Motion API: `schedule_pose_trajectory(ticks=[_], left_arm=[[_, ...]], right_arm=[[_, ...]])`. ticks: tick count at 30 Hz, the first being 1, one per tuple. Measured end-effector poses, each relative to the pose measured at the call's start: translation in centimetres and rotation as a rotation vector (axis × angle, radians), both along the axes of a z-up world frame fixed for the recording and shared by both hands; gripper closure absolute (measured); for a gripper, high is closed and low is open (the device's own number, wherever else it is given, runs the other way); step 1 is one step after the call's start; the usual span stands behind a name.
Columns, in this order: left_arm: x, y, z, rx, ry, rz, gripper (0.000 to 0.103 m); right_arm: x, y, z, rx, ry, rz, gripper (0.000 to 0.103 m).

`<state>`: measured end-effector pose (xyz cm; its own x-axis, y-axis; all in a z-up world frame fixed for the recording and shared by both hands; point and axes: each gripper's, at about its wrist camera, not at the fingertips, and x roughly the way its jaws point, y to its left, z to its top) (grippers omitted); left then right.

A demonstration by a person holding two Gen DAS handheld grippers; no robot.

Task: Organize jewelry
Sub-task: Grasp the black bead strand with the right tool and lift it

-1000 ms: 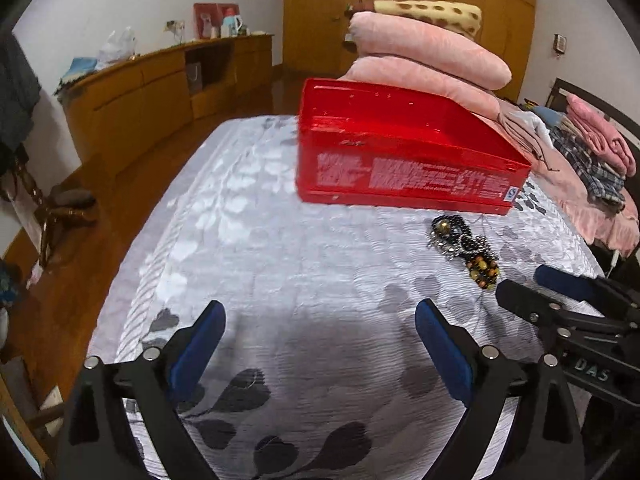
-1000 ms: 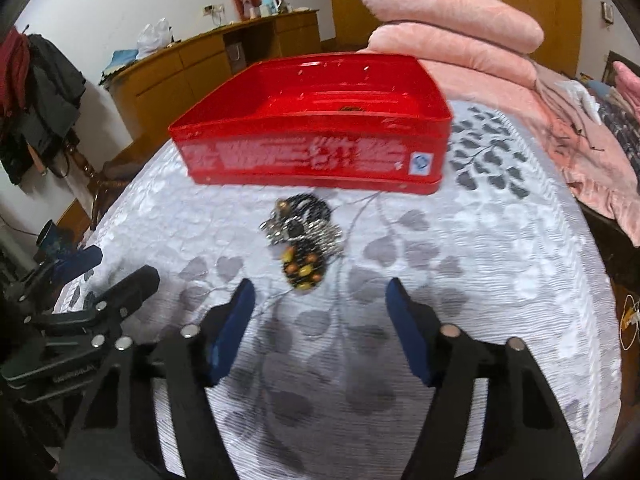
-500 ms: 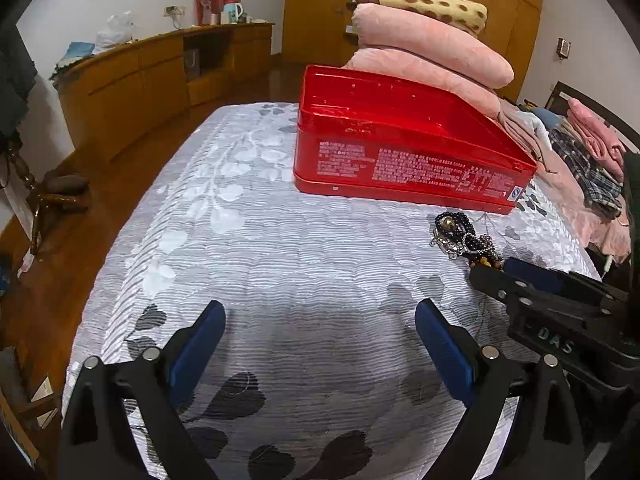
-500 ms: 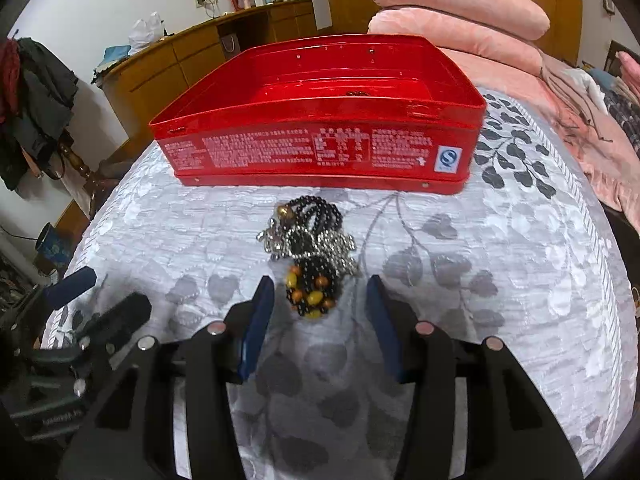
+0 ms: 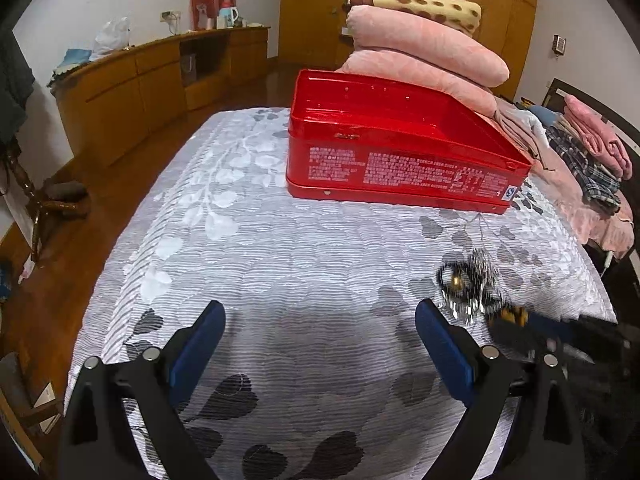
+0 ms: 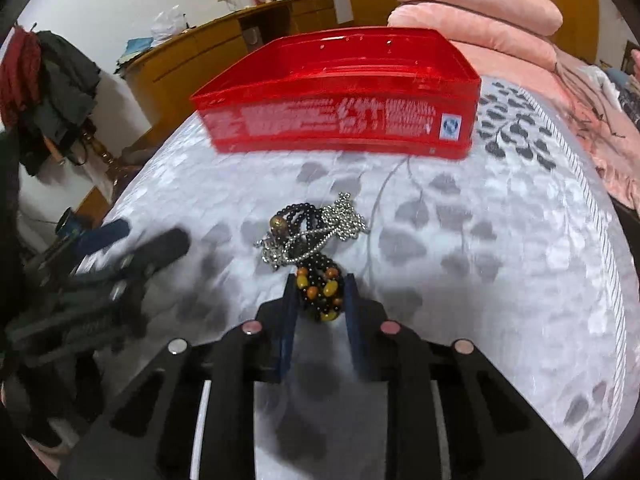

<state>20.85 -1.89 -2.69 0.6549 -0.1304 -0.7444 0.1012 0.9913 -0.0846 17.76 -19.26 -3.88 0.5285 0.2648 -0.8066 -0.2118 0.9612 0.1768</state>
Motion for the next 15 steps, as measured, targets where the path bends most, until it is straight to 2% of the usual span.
schedule_pose_trajectory(ticks=[1, 2, 4, 7, 10, 11, 15], left_arm=[[0.0, -0.1, 0.0, 0.000, 0.001, -0.002, 0.009], [0.0, -0.2, 0.0, 0.002, 0.002, -0.003, 0.009], [-0.1, -0.3, 0.0, 0.005, 0.003, -0.004, 0.009], [-0.4, -0.2, 0.2, 0.000, -0.005, 0.000, 0.009], [-0.4, 0.1, 0.5, 0.006, -0.016, 0.010, 0.009], [-0.4, 0.2, 0.6, 0.006, -0.018, 0.015, 0.009], [-0.2, 0.8, 0.6, -0.002, -0.015, 0.031, 0.009]], right_arm=[[-0.3, 0.1, 0.1, -0.003, -0.005, 0.003, 0.077], [-0.5, 0.1, 0.3, 0.000, -0.011, 0.004, 0.067], [-0.6, 0.0, 0.8, -0.003, -0.035, -0.002, 0.058], [-0.6, 0.1, 1.5, 0.027, -0.048, -0.005, 0.054], [0.3, -0.2, 1.9, 0.046, -0.053, -0.032, 0.055], [0.8, -0.4, 2.0, 0.050, -0.050, -0.038, 0.061], [2.6, -1.1, 1.7, 0.050, -0.037, -0.083, 0.070]])
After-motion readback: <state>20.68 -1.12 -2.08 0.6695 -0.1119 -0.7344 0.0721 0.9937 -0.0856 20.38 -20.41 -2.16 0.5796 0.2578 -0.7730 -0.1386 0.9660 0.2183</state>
